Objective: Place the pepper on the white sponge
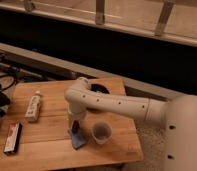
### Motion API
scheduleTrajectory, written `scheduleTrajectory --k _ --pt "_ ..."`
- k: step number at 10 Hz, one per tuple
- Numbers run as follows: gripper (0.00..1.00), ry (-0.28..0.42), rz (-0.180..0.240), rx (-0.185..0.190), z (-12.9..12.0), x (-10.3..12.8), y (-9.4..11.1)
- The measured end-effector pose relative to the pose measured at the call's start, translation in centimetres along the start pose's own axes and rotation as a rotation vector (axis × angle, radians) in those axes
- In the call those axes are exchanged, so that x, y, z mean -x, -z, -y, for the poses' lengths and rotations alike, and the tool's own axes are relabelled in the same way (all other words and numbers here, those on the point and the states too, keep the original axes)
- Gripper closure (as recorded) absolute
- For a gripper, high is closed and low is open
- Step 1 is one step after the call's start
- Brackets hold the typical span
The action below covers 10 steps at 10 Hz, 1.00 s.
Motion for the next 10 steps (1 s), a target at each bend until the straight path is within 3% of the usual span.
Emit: scheduleTrajectory --k 2,5,6,8,10 --pt "0.49 -0.003 0.001 0.001 0.8 -0.4 0.2" --pt "0.28 0.01 0.002 0.003 -0.3 0.0 0.2" --pt "0.27 0.008 0.001 0.001 0.0 -0.2 0.2" --pt "0.12 0.008 0.002 0.002 0.1 -0.3 0.3" --pt "0.07 0.019 0.002 0.0 -0.5 -0.4 0.2"
